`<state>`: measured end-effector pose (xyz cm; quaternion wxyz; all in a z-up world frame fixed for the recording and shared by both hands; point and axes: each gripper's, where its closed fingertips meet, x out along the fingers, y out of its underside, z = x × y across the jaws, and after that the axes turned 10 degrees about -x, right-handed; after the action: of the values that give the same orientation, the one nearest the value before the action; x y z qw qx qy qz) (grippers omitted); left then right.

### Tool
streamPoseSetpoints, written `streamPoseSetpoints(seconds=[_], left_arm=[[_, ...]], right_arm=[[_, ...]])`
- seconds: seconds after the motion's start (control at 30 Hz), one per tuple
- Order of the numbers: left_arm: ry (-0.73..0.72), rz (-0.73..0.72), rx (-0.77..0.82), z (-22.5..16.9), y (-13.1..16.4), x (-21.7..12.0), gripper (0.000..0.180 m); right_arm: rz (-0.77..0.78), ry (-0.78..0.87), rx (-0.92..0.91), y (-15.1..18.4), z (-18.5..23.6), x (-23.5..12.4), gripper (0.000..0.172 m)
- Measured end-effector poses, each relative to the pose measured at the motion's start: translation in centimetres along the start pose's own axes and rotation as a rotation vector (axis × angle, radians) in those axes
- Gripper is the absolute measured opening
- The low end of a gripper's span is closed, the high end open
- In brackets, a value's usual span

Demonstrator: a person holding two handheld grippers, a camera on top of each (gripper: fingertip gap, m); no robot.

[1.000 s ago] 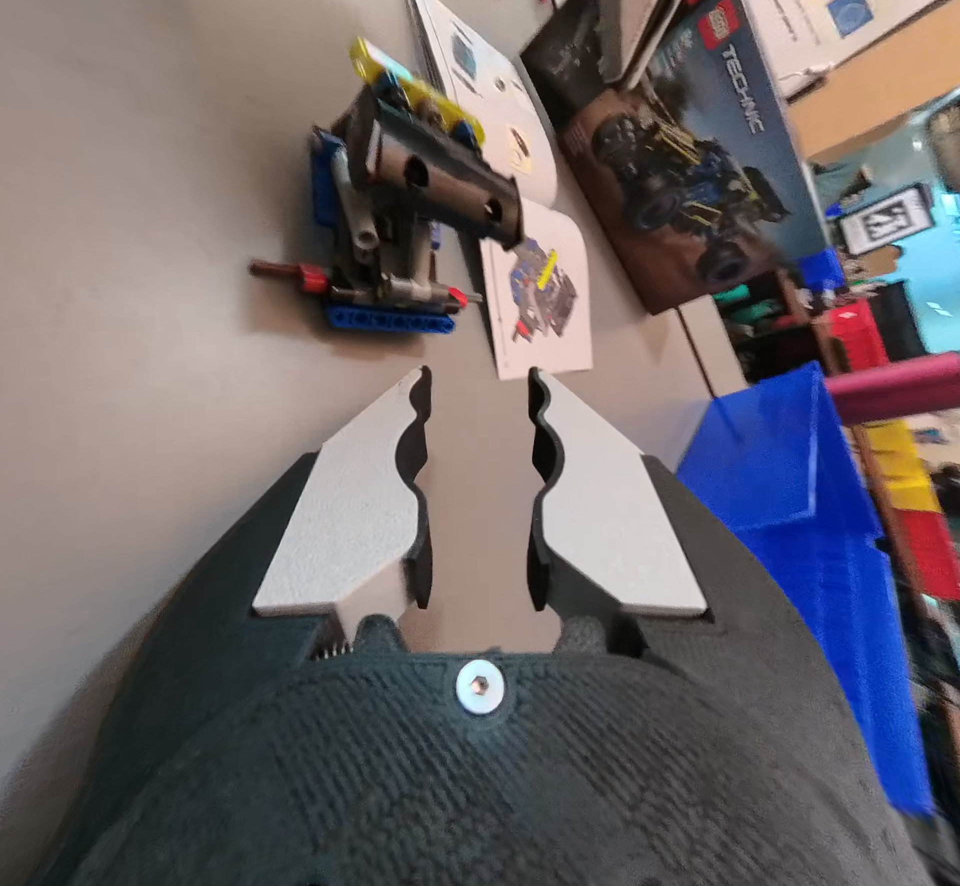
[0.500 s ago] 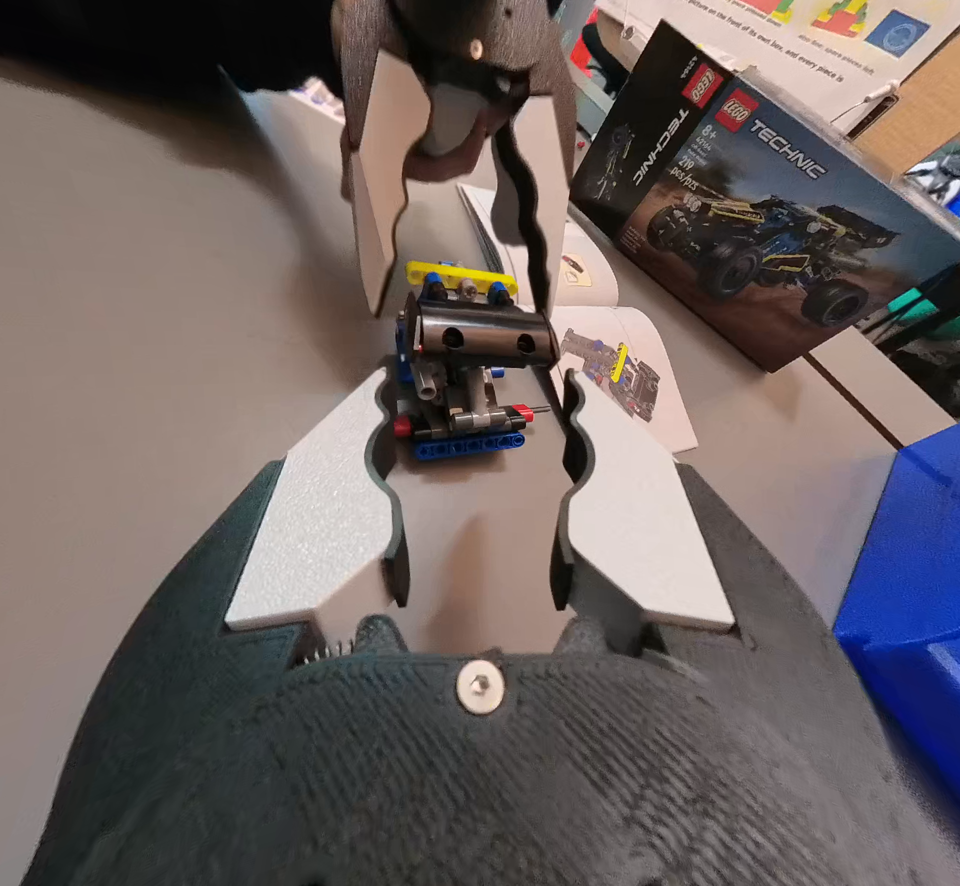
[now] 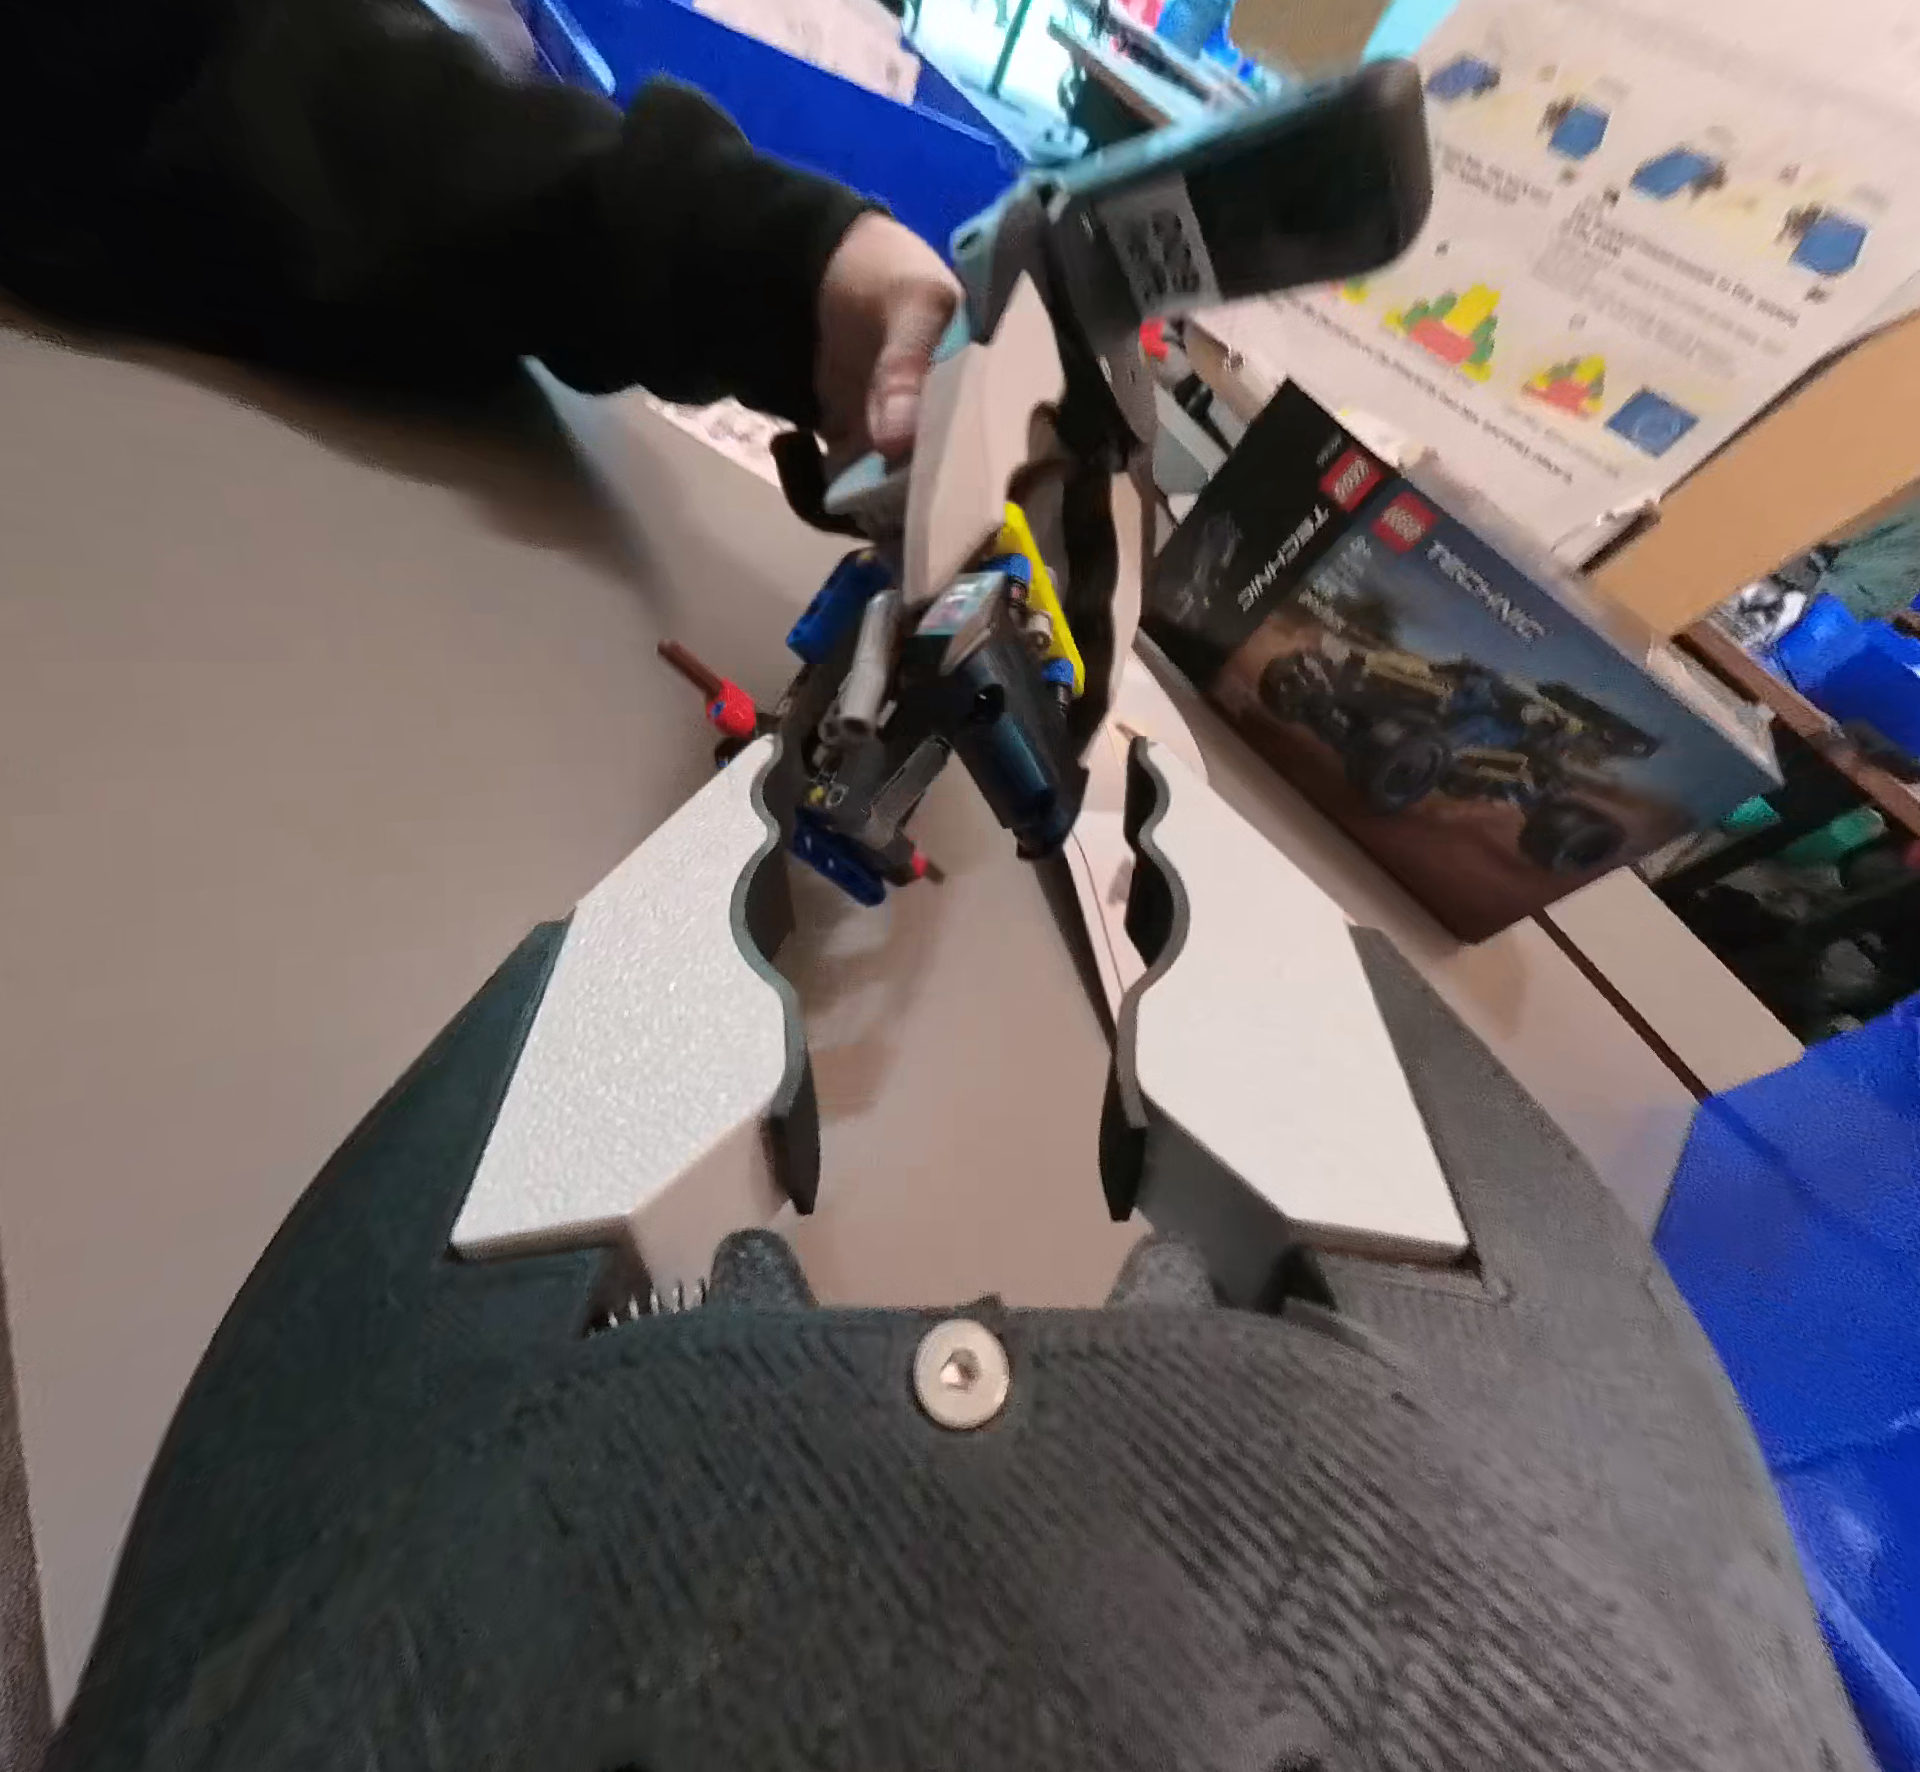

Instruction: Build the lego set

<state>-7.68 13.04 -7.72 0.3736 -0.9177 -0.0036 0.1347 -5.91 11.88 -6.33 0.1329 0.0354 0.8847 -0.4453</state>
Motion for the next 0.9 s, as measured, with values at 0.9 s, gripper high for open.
streamPoseSetpoints(seconds=[0.9], left_arm=[[0.105,-0.171,0.232,-7.0,-3.5,0.3,0.067]], right_arm=[[-0.242,0.235,-0.098,-5.9,-3.1,-2.2,0.013]])
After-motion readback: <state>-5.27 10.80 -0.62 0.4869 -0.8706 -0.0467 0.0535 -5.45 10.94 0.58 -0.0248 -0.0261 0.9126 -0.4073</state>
